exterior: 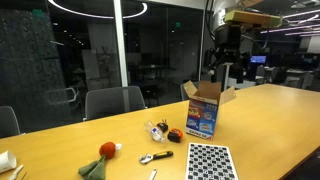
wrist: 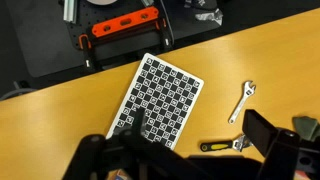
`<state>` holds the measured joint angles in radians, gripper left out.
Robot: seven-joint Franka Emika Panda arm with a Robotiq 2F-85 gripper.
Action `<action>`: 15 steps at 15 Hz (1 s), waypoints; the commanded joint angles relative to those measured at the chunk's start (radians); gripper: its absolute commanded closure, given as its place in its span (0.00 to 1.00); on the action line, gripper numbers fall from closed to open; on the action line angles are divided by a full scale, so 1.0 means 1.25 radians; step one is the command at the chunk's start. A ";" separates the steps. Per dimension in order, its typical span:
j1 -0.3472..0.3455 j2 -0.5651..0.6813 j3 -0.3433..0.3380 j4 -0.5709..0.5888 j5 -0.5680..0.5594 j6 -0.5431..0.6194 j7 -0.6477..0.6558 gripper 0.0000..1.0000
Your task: Put the plush toy in the box
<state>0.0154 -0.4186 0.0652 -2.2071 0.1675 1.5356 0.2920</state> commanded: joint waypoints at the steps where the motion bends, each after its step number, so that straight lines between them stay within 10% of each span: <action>1: -0.006 0.000 0.005 0.004 0.001 -0.002 -0.002 0.00; 15: 0.030 0.097 0.065 0.021 0.100 0.184 0.065 0.00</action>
<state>0.0257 -0.3709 0.1073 -2.2101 0.2305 1.6584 0.3145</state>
